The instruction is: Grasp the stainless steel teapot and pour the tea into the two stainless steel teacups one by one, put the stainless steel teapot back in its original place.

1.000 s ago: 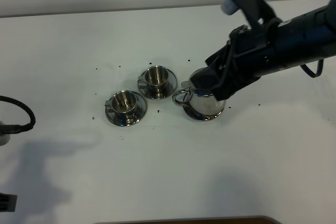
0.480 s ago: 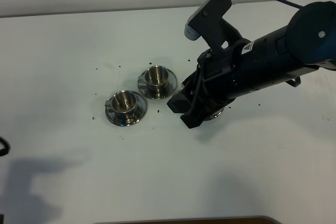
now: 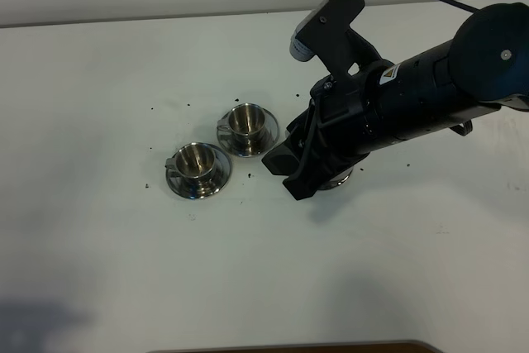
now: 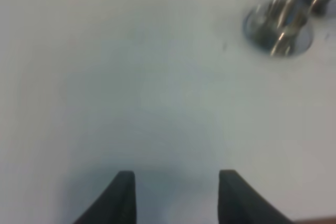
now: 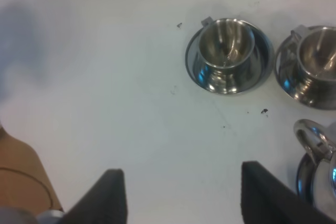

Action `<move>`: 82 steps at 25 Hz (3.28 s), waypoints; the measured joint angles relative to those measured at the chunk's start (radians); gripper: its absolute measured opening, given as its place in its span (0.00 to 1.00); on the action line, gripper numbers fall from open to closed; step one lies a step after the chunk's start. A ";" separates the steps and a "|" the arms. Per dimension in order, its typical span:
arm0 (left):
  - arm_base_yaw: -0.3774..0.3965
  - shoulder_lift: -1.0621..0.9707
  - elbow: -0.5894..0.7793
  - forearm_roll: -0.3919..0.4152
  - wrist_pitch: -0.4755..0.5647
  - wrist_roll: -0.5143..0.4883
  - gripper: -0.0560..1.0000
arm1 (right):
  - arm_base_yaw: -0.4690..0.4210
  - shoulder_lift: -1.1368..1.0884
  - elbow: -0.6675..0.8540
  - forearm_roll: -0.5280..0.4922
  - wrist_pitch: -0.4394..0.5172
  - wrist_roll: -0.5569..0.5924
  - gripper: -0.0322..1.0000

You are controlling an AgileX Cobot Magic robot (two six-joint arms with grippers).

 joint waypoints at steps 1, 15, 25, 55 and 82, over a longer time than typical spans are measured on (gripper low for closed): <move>0.000 -0.015 0.001 -0.003 0.001 0.002 0.46 | 0.000 0.000 0.000 -0.001 -0.001 0.000 0.50; 0.000 -0.016 0.002 -0.201 -0.017 0.228 0.46 | 0.000 0.000 0.000 0.013 -0.015 0.003 0.49; 0.218 -0.015 0.002 -0.233 -0.017 0.239 0.46 | 0.004 0.000 0.000 0.057 -0.081 -0.005 0.49; 0.438 -0.020 0.002 -0.233 -0.017 0.241 0.46 | 0.163 0.598 -0.812 -0.505 0.376 0.371 0.49; 0.438 -0.020 0.002 -0.188 -0.017 0.241 0.46 | 0.170 0.771 -0.856 -0.798 0.501 0.369 0.49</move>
